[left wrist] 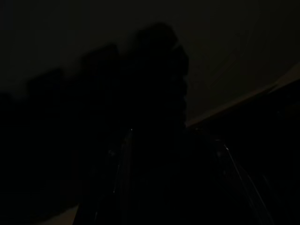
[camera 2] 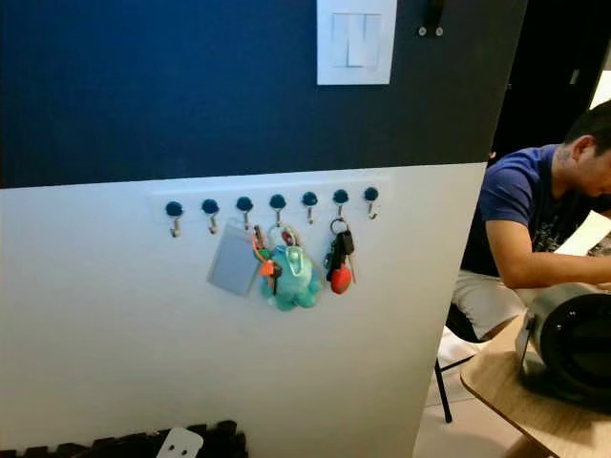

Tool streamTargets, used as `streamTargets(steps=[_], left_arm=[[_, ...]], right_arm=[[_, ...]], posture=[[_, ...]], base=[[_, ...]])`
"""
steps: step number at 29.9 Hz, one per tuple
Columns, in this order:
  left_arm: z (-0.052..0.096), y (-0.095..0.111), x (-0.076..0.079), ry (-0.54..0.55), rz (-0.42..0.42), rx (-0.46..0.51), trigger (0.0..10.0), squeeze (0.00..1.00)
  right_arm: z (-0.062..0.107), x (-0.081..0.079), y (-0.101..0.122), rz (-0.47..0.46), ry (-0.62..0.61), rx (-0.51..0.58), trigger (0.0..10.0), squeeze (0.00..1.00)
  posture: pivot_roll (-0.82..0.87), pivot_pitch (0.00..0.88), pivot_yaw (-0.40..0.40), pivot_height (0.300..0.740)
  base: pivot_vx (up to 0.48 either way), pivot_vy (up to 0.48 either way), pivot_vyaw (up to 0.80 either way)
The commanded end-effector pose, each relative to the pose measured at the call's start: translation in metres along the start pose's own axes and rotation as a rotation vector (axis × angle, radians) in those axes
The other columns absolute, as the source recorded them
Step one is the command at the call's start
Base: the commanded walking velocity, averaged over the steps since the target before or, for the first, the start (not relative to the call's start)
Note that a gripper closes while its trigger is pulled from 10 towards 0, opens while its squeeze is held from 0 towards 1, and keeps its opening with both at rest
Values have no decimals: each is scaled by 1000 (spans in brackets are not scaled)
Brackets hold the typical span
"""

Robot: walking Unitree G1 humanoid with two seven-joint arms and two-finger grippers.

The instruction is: Hang keys on a hook

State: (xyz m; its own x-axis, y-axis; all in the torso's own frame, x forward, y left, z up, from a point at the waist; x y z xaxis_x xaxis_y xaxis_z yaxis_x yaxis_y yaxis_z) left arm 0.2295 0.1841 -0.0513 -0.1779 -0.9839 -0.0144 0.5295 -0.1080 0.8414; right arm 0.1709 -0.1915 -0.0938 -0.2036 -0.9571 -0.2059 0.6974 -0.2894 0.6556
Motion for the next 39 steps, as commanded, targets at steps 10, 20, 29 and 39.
streamTargets(steps=[10,20,29,39], left_arm=[[2,-5,-2,14,18,-11,10000,0],[3,-4,-1,4,1,-5,10000,0],[2,-4,0,2,4,-6,10000,0],[2,-5,-4,36,16,-15,10000,0]], right_arm=[[0,0,0,0,-2,-3,10000,0],[0,-1,-1,-1,1,-7,10000,0],[0,0,0,1,-2,-4,10000,0],[0,0,-1,-1,-1,-7,10000,0]], posture=[[62,0,15,740],[61,0,13,740],[59,0,13,740],[61,0,14,740]], base=[[0,-160,0],[0,0,0],[0,-375,0],[0,-138,0]])
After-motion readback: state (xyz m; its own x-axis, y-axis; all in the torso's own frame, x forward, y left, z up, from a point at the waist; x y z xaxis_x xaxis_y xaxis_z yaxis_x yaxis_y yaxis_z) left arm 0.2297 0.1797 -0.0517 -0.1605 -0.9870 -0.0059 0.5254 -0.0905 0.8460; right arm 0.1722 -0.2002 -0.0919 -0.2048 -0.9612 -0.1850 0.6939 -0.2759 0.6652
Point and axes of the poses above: a point about 5 cm out from each wrist's last joint towards the gripper, its own z axis pointing back from the gripper into the wrist, its own y axis along the axis of the wrist's last joint, x = y × z, the point moved 1 cm from there along -z, pointing out of the wrist towards the gripper, and after that the axes turned 7 degrees about z, right-handed, at the moved point
